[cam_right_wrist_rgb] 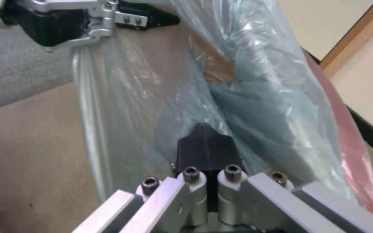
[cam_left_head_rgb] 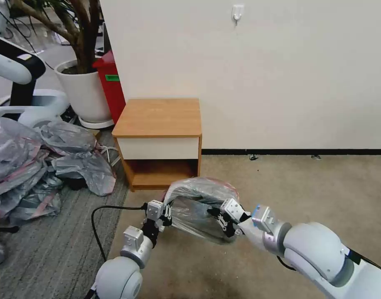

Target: Pick up the garbage bag from the table and place it over the trash can.

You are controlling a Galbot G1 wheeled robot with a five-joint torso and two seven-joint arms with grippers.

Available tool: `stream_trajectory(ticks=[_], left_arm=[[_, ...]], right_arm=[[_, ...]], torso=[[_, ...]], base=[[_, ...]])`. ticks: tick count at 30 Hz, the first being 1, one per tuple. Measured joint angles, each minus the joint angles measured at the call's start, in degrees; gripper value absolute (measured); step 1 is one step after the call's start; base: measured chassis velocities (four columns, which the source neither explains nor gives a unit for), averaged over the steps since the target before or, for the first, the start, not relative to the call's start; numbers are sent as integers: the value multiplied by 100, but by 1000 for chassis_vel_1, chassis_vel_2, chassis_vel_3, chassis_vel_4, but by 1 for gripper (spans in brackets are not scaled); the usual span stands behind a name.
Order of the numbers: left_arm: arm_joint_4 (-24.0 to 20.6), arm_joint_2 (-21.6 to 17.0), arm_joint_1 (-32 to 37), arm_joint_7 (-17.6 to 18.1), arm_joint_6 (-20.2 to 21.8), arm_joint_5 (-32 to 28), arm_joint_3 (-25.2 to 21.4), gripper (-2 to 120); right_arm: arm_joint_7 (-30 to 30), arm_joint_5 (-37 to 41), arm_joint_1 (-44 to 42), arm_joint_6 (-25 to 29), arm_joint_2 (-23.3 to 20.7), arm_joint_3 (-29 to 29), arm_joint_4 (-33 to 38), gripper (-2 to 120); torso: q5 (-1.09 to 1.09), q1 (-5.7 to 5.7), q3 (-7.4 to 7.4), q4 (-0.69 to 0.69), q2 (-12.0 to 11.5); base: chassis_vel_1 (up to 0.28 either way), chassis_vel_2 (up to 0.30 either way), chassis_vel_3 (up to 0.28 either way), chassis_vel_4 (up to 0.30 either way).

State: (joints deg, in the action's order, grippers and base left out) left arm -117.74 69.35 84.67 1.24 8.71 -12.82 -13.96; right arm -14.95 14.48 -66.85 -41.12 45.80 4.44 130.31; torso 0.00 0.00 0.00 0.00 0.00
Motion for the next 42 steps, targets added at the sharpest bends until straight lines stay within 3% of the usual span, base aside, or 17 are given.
stream_trajectory(ticks=[31, 42], left_arm=[[547, 228, -703, 262, 27, 105, 761, 3], [560, 219, -705, 275, 34, 106, 817, 3]], right_arm=[[-534, -1386, 750, 49, 411, -680, -1423, 0], [-575, -1763, 952, 49, 635, -864, -1873, 0]], torso=[[0, 0, 0, 0, 0], [0, 0, 0, 1, 0]], base=[[0, 0, 0, 0], [0, 0, 0, 0]])
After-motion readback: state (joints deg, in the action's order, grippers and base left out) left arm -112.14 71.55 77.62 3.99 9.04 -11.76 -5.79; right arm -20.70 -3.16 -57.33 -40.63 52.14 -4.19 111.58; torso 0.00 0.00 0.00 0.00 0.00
